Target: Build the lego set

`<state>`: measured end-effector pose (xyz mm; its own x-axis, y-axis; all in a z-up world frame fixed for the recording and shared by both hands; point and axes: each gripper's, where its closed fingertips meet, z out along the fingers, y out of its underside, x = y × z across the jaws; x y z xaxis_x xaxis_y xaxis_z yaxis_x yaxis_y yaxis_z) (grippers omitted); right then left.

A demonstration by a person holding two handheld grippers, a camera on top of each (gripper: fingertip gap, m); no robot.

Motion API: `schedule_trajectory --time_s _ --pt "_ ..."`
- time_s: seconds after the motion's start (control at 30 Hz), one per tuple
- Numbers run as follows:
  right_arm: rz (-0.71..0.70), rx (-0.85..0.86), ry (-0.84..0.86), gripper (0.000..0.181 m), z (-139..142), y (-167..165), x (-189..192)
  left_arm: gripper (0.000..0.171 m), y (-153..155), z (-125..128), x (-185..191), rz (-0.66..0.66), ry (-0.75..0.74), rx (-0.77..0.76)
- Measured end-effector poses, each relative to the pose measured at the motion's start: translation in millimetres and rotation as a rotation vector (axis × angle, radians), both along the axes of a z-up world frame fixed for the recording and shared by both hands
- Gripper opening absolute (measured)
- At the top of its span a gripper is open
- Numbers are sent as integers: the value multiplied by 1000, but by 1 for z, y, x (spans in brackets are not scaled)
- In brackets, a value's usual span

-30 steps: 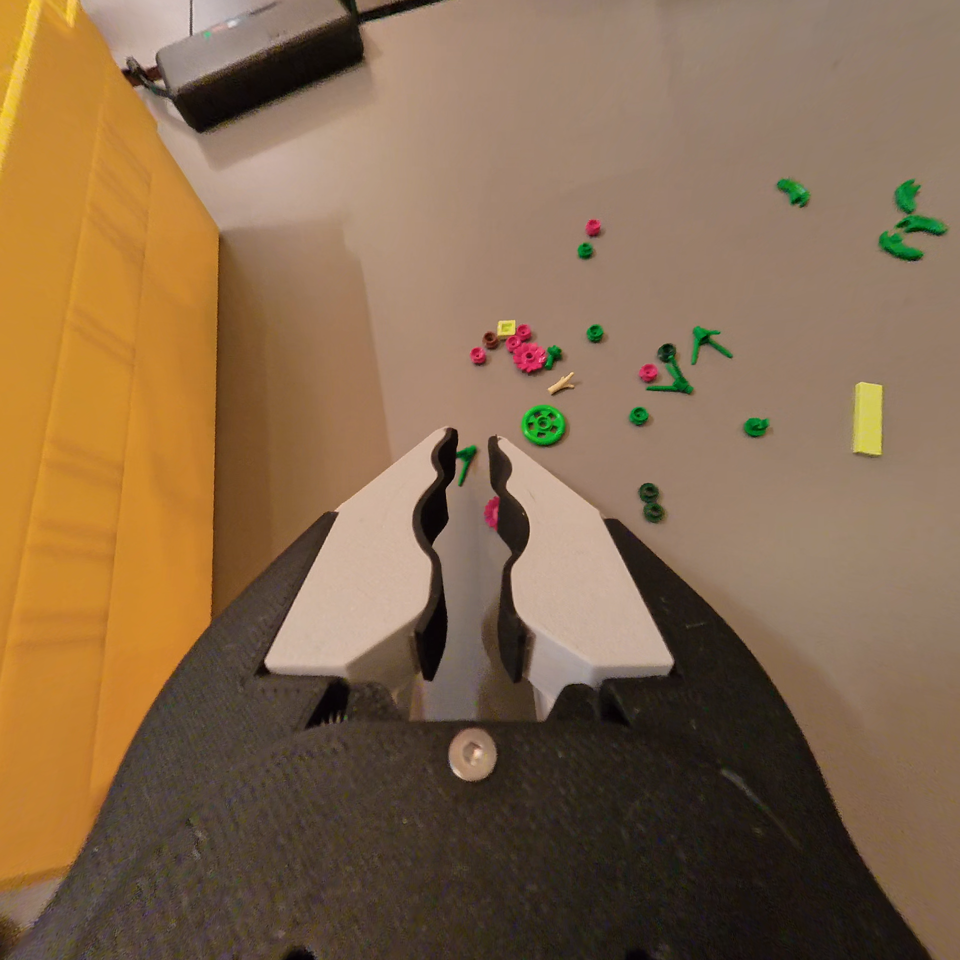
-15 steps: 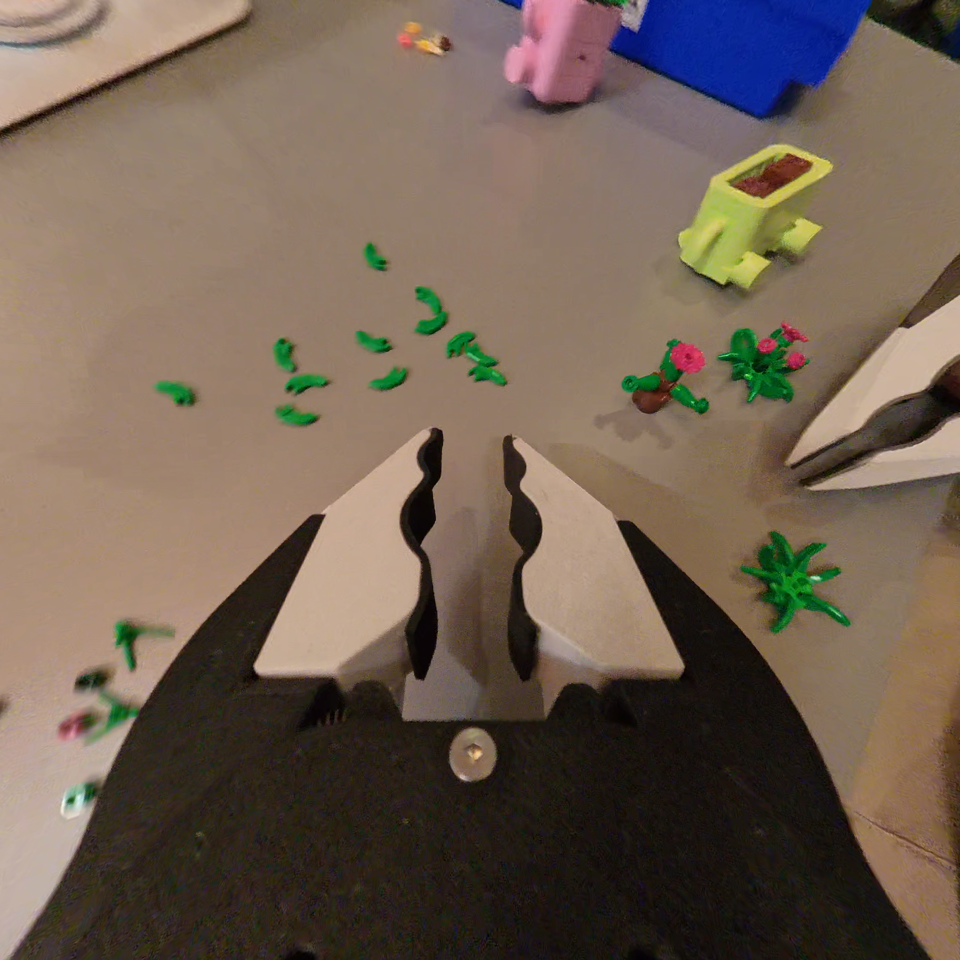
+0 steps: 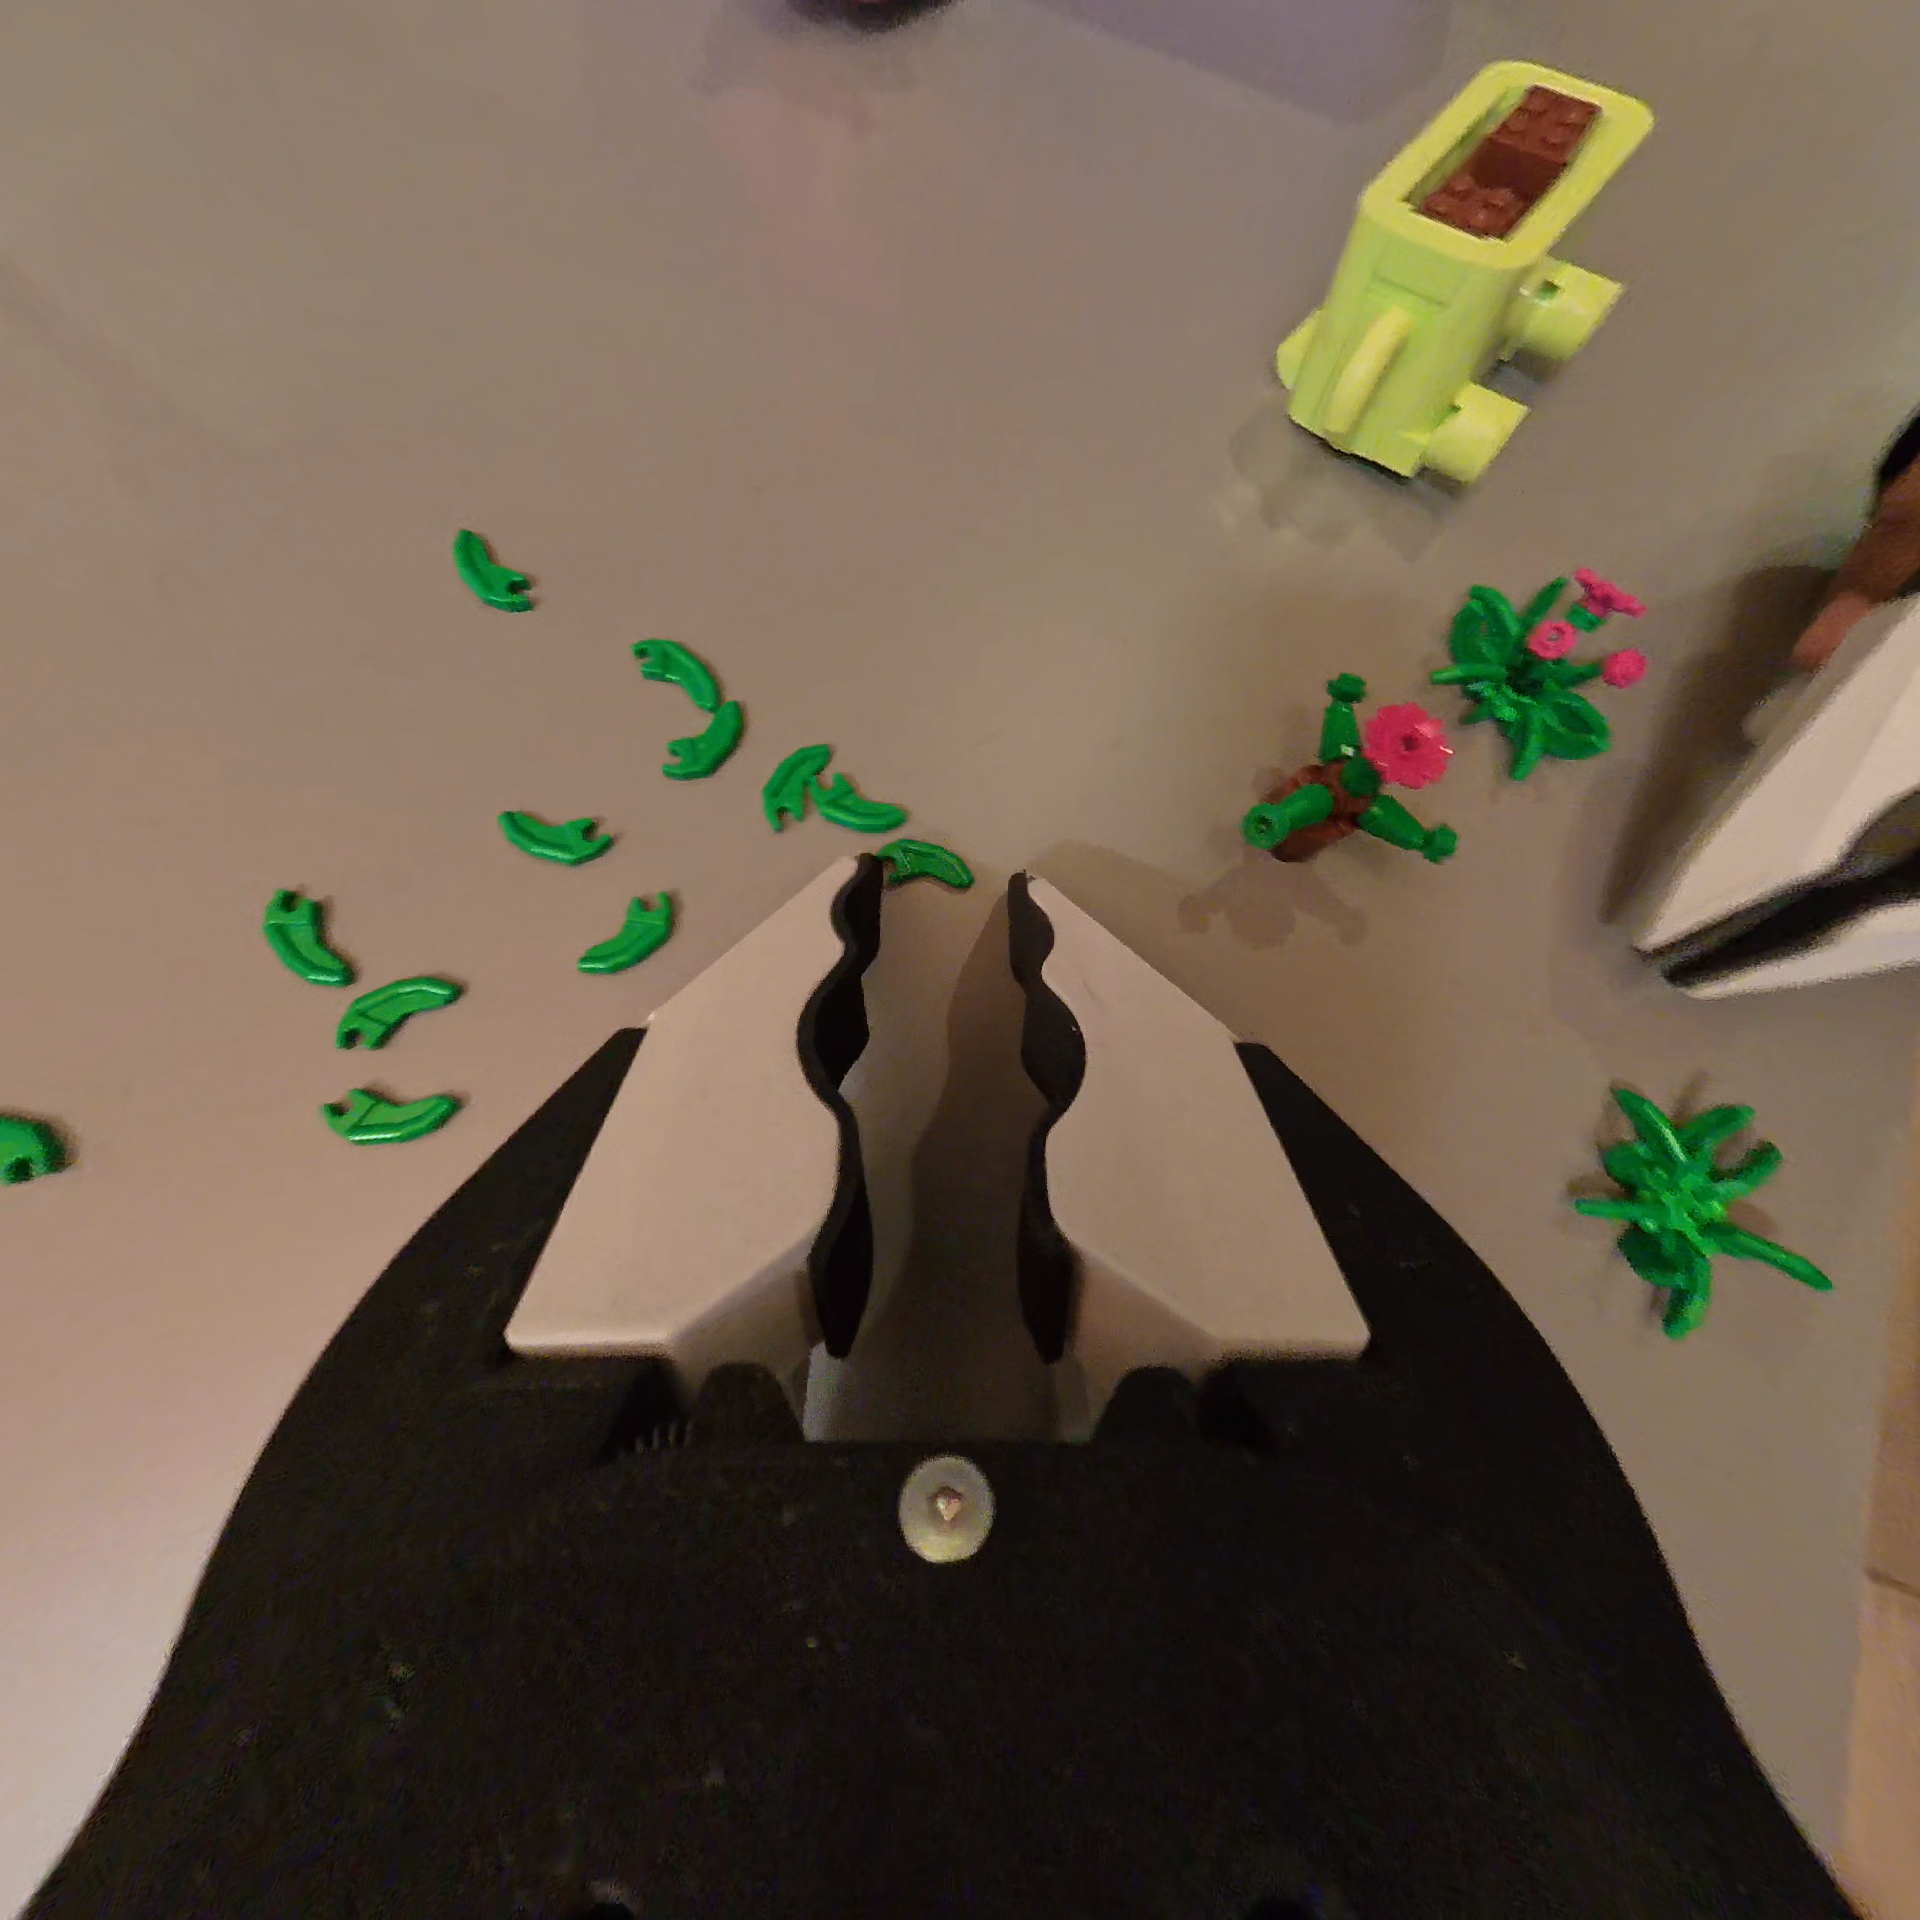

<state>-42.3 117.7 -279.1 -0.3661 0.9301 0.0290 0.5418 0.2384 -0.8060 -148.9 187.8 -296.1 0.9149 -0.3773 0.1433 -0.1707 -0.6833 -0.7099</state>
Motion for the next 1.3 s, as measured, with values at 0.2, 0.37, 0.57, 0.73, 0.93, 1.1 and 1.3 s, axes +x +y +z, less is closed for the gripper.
schedule_trajectory --time_s 0.2,0.37,0.57,0.73,0.93,1.1,1.3 --pt "0 20 2 4 -1 0 0 20 -16 2 12 -83 0 -50" --pt "5 19 -3 4 -2 -1 0 24 -10 0 15 -94 36 15" --pt "9 18 -7 4 -2 -2 1 11 -22 1 27 -150 -36 -37" --pt "9 25 -6 4 -2 -2 1 15 -25 4 22 -142 4 -18" --pt "11 24 -9 4 -3 -2 1 17 -16 1 26 -123 52 27" --pt "11 26 -11 4 -3 -3 1 7 -19 0 32 -144 30 5" --pt "6 34 21 5 1 -2 1 6 -33 1 33 -163 -10 -30"
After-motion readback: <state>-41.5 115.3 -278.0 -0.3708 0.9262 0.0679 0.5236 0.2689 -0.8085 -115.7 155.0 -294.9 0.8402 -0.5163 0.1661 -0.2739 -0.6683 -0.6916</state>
